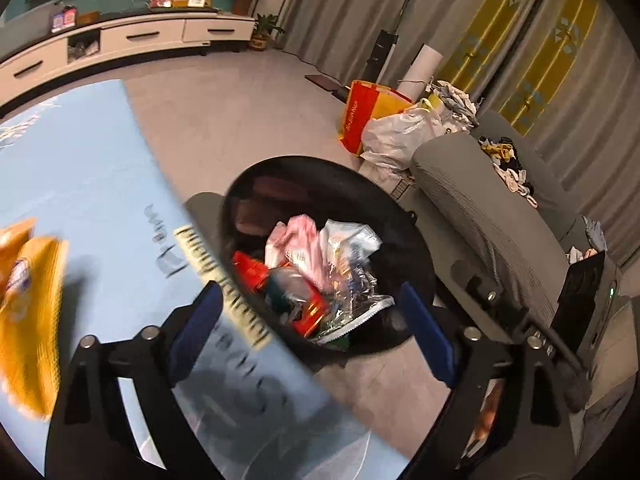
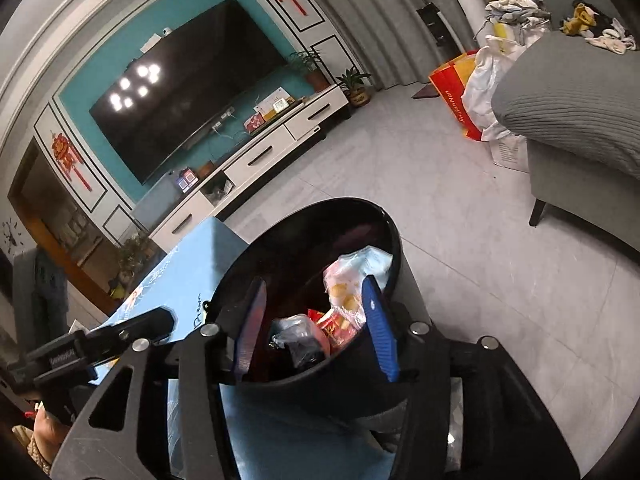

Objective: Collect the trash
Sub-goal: 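Carry both bags over the black bin and open both tools to drop them, then grasp the white medicine box with the left tool while the right tool grasps the green snack bag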

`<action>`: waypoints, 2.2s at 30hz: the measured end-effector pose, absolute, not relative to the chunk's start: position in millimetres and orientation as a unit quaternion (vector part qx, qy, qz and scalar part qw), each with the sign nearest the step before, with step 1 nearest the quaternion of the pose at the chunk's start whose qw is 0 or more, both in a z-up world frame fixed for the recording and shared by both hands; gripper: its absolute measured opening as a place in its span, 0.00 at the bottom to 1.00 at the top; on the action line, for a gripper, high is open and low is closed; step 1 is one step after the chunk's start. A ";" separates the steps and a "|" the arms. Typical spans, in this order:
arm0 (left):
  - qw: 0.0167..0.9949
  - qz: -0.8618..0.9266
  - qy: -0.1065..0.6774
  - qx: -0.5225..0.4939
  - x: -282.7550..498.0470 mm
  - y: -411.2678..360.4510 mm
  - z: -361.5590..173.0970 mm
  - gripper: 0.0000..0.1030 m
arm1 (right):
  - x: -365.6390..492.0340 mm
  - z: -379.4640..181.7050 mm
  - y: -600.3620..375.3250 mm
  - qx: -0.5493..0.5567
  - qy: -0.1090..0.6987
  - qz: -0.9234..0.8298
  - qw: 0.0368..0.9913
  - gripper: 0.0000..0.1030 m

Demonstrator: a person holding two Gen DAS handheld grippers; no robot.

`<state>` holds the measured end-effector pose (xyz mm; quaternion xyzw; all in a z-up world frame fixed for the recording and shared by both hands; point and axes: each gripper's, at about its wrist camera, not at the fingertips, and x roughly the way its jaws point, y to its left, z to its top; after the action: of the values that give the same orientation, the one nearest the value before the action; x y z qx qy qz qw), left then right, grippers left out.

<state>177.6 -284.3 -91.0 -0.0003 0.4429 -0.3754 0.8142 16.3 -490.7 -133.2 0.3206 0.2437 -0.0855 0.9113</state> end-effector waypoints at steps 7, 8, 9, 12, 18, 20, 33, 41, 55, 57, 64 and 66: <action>0.841 -0.326 0.430 0.032 129.6 -214.0 -78.1 0.95 | -5.5 -131.9 -459.0 0.312 0.279 -0.055 0.907 0.61; 0.846 -0.316 0.429 0.031 122.3 -199.6 -77.0 0.95 | -6.1 -129.6 -452.0 0.308 0.283 -0.048 0.907 0.62; 0.849 -0.307 0.430 0.029 118.3 -188.1 -75.1 0.95 | -5.7 -127.2 -446.5 0.307 0.286 -0.042 0.907 0.63; 0.860 -0.273 0.431 0.017 104.0 -142.9 -72.4 0.96 | -2.2 -117.9 -426.6 0.300 0.292 -0.017 0.908 0.64; 0.887 -0.168 0.429 -0.035 87.2 -36.4 -63.2 0.96 | 13.7 -97.3 -374.1 0.268 0.312 0.044 0.911 0.64; 0.891 -0.132 0.429 -0.063 84.8 -2.1 -62.9 0.96 | 18.4 -93.1 -353.9 0.260 0.319 0.074 0.908 0.64; 0.874 -0.012 0.439 -0.206 63.1 138.9 -100.1 0.96 | 62.0 -93.0 -178.1 0.123 0.406 0.244 0.872 0.64; 0.864 -0.036 0.449 -0.227 71.0 149.6 -116.4 0.96 | 100.2 -102.9 -100.4 0.079 0.422 0.302 0.852 0.64; 0.860 -0.055 0.448 -0.240 79.5 158.1 -120.8 0.97 | 149.0 -123.7 -55.5 0.037 0.452 0.263 0.852 0.08; 0.860 -0.057 0.449 -0.236 82.2 153.3 -119.3 0.97 | 143.5 -116.0 -64.6 0.039 0.432 0.254 0.865 0.07; 0.863 -0.065 0.457 -0.205 96.6 119.8 -117.6 0.97 | 106.6 -72.3 -127.7 0.061 0.353 0.221 0.907 0.07; 0.866 -0.054 0.460 -0.187 105.1 106.8 -117.3 0.97 | 91.5 -65.7 -149.8 0.064 0.340 0.214 0.914 0.07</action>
<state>105.1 106.8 -117.3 -0.1868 0.4601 -0.0540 0.8663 91.5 -149.8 -65.7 0.0640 0.3399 0.2135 0.9137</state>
